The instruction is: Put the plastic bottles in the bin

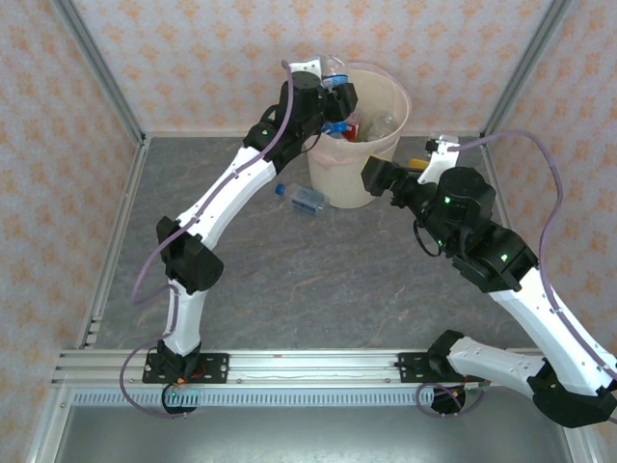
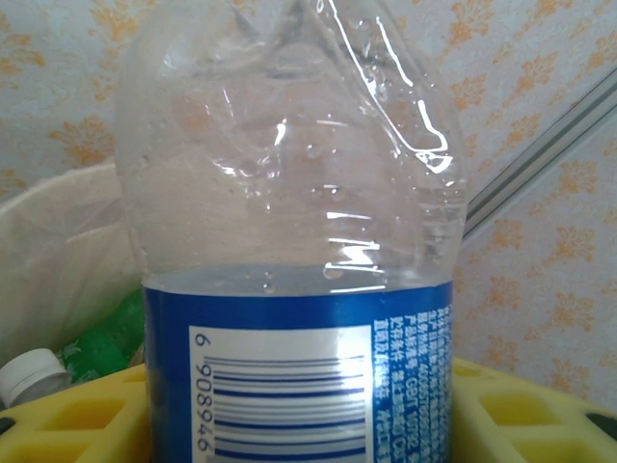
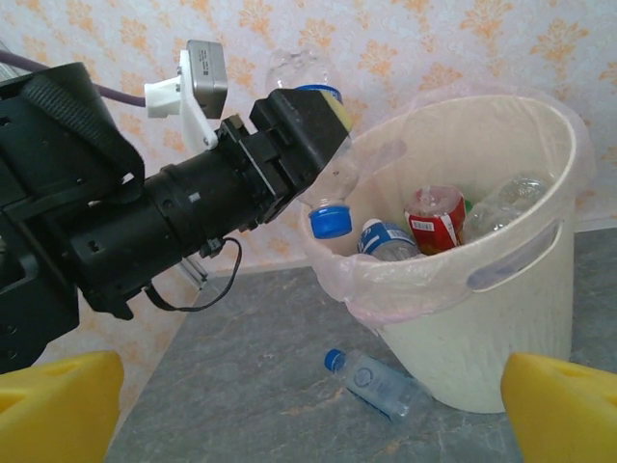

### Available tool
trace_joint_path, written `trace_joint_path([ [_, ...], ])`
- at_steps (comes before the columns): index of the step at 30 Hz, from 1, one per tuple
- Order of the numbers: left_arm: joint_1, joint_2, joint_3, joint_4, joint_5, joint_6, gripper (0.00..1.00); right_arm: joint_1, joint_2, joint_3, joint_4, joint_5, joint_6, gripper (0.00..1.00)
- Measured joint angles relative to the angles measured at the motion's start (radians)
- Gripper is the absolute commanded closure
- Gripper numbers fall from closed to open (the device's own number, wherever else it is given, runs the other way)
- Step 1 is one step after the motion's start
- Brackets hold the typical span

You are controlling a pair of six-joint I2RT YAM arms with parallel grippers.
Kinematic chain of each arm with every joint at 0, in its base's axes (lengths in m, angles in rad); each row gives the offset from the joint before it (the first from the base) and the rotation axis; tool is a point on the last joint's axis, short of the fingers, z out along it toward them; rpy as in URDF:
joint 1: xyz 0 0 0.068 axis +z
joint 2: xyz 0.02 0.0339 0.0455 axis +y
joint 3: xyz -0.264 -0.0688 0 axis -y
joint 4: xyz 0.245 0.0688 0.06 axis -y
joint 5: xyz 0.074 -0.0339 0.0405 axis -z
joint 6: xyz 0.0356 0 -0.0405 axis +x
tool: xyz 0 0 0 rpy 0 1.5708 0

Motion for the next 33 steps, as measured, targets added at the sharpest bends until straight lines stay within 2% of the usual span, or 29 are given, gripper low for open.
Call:
trace_joint_path([
  [2, 0.0, 0.025, 0.035, -0.013, -0.001, -0.002, 0.14, 0.0, -0.002, 0.0, -0.007, 0.004, 0.0, 0.0],
  [3, 0.0, 0.035, 0.05, -0.021, -0.001, -0.001, 0.09, 0.0, -0.004, 0.0, -0.008, 0.004, 0.0, 0.0],
  [6, 0.0, 0.039, 0.062, -0.039, -0.003, 0.001, 0.03, 0.0, -0.013, 0.0, -0.009, 0.007, 0.0, 0.0],
  [13, 0.0, -0.012, 0.031, -0.056, -0.028, 0.009, 0.02, 0.0, -0.041, -0.026, 0.001, 0.006, -0.003, 0.0],
  [24, 0.0, -0.33, -0.274, -0.021, -0.098, 0.029, 0.01, 0.0, -0.029, -0.045, 0.009, -0.014, -0.004, 0.0],
  [33, 0.01, -0.491, -0.593, 0.031, -0.126, 0.027, 0.01, 0.0, 0.007, -0.05, 0.021, -0.04, -0.015, 0.0],
])
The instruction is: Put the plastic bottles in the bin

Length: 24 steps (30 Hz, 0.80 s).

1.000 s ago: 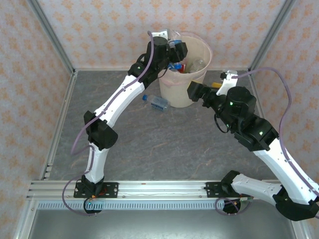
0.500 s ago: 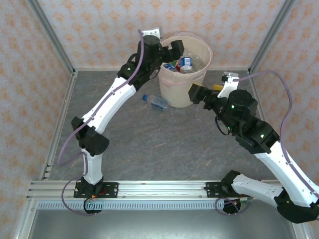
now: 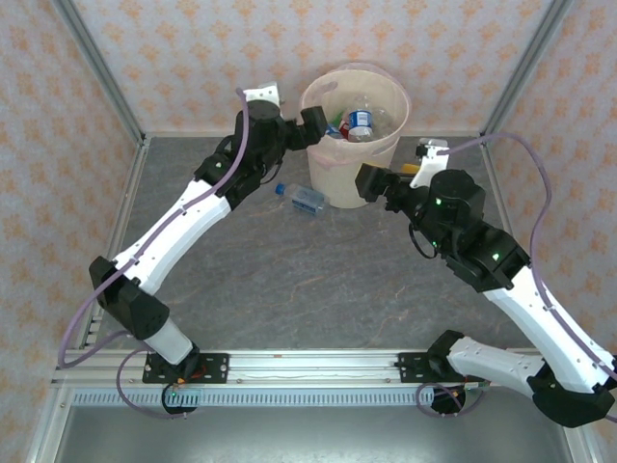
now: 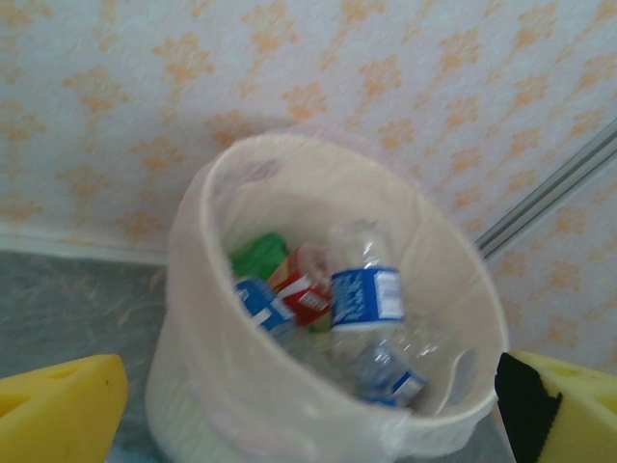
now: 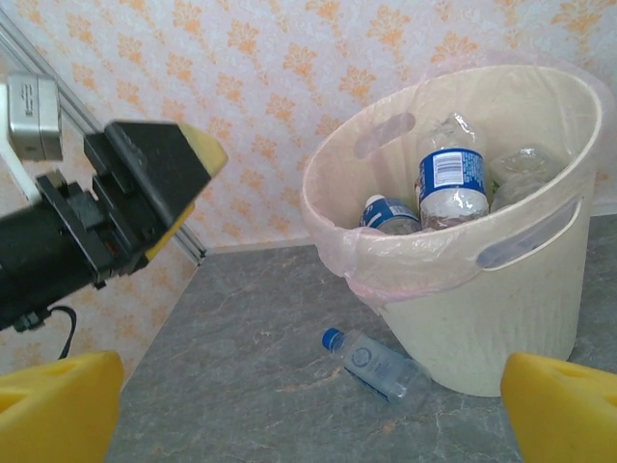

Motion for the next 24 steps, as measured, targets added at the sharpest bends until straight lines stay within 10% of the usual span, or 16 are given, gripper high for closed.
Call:
trace_joint_path([
  [24, 0.026, -0.78, -0.808, -0.033, -0.188, -0.071, 0.01, 0.082, 0.247, -0.066, 0.132, -0.056, -0.023, 0.0],
])
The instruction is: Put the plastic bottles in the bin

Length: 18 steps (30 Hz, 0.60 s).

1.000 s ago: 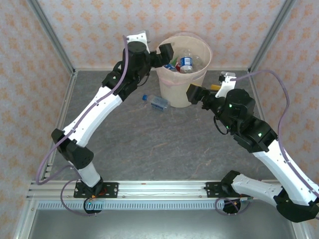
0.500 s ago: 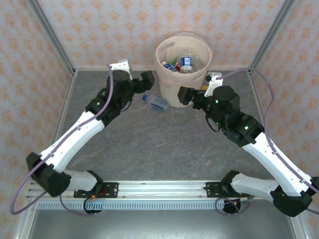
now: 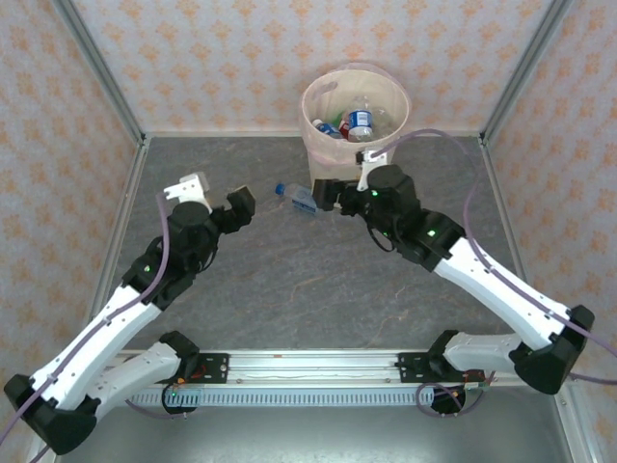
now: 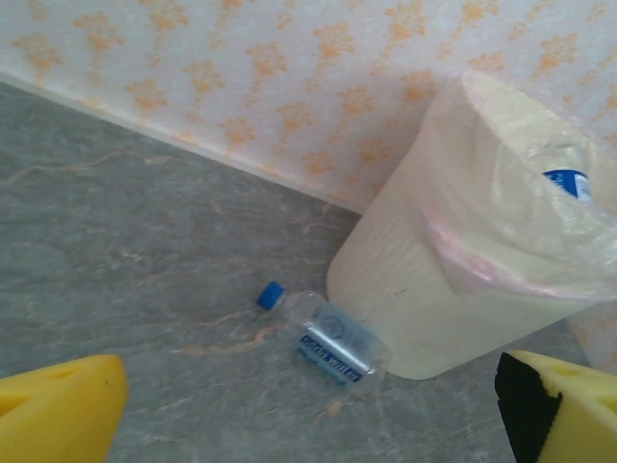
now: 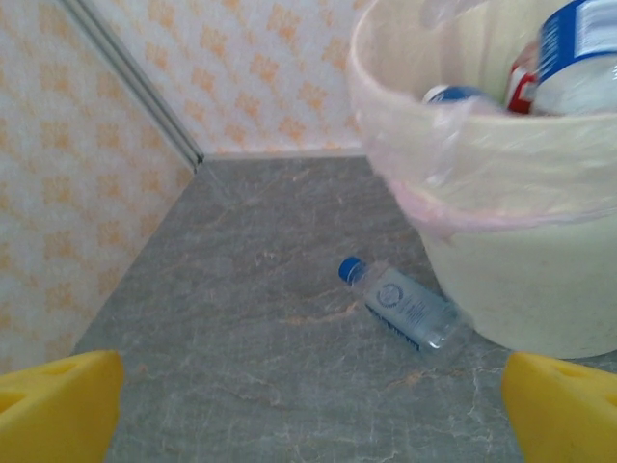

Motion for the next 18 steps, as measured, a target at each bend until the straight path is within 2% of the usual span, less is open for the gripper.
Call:
trace_joint_path([
  [7, 0.0, -0.17, -0.08, -0.063, -0.049, -0.031, 0.01, 0.068, 0.18, 0.044, 0.007, 0.058, -0.043, 0.0],
  [18, 0.0, -0.294, -0.175, -0.098, -0.042, -0.039, 0.01, 0.101, 0.423, 0.186, 0.006, 0.192, -0.144, 0.0],
])
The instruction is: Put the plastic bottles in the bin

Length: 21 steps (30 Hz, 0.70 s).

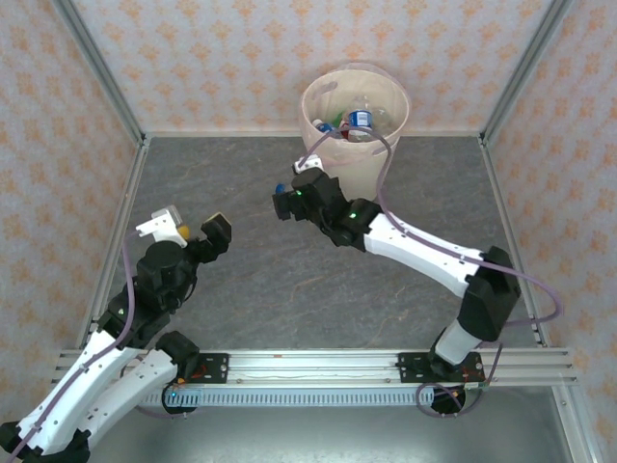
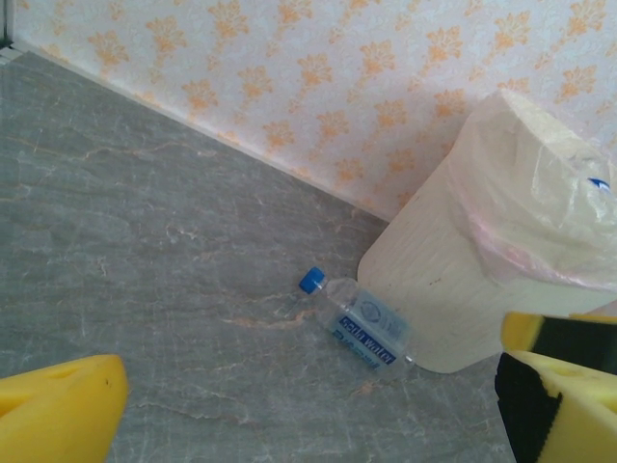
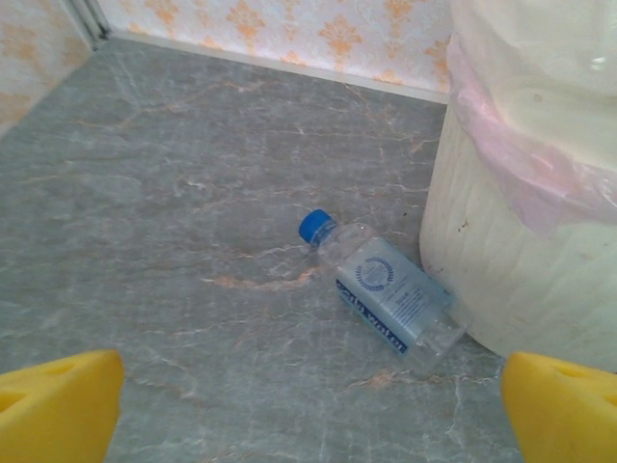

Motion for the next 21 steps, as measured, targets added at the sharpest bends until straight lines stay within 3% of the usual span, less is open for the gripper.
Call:
trace_joint_path([
  [9, 0.0, -0.097, -0.037, -0.035, 0.003, 0.0, 0.01, 0.0, 0.235, 0.138, -0.027, 0.101, -0.061, 0.01],
  [21, 0.0, -0.165, -0.053, -0.062, 0.004, -0.008, 0.01, -0.048, 0.528, 0.331, -0.102, 0.109, -0.108, 0.09],
])
